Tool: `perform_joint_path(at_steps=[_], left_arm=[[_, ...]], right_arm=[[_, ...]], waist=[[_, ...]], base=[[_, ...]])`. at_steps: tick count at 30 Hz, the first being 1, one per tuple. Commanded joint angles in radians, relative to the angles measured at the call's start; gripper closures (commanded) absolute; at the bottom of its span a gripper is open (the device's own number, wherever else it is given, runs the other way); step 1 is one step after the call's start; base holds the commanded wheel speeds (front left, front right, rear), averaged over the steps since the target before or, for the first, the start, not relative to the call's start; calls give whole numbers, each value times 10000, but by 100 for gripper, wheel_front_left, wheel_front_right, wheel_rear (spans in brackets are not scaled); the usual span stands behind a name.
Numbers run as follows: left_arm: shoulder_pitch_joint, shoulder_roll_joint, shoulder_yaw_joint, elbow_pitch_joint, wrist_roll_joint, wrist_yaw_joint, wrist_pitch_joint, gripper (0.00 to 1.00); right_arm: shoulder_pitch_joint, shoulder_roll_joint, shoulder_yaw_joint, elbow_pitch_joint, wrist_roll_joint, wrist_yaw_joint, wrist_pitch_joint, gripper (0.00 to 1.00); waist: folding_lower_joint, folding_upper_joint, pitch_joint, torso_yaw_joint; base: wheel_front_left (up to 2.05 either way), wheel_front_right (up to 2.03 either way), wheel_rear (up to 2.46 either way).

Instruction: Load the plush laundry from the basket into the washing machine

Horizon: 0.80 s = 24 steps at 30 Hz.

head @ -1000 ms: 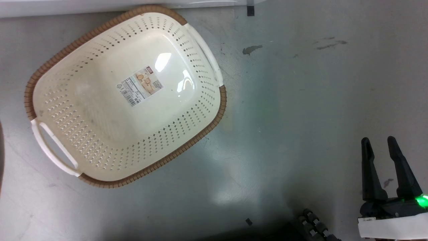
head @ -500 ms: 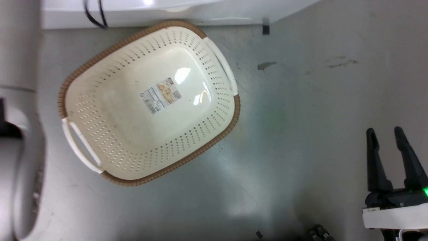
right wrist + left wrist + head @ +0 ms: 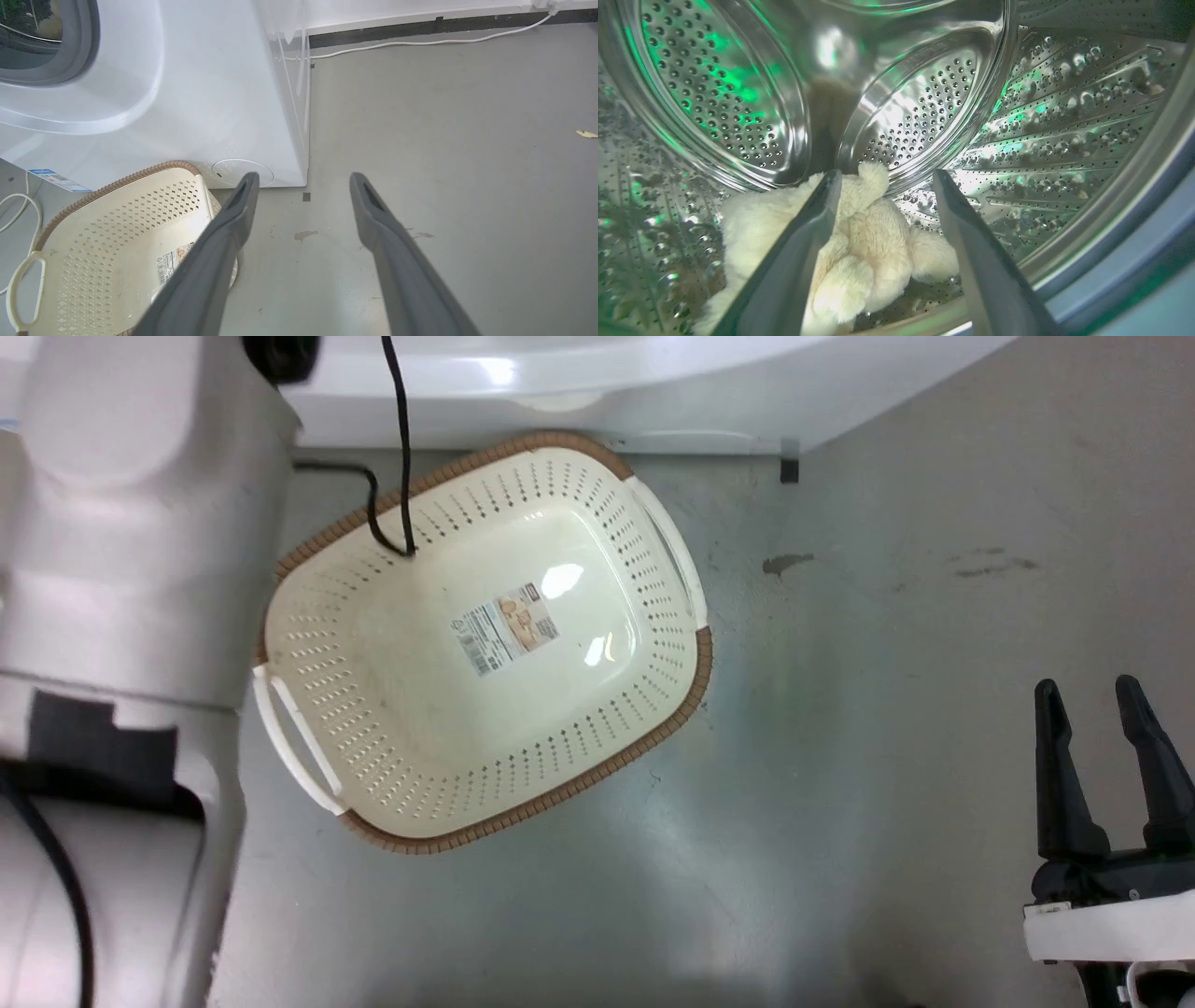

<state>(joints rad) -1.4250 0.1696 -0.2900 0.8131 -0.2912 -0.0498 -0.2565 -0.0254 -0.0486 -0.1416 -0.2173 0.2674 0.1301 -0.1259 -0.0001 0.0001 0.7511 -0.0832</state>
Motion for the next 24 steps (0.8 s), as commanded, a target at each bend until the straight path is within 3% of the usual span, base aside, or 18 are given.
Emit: perform_joint_path(at_steps=[1,24], left_arm=[[391,-41,-24,-159,85,82,-52,0],[5061,-516,814,-2248,-187,715,-53,0]], right_arm=[[-168,-16,-31,17,-42,6,18,0],[150,-16,-142,851,0,6,62,0]], waist=[[1,-1,-205,118],[1,-1,-3634,734]], base=[[0,0,0],[0,0,0]])
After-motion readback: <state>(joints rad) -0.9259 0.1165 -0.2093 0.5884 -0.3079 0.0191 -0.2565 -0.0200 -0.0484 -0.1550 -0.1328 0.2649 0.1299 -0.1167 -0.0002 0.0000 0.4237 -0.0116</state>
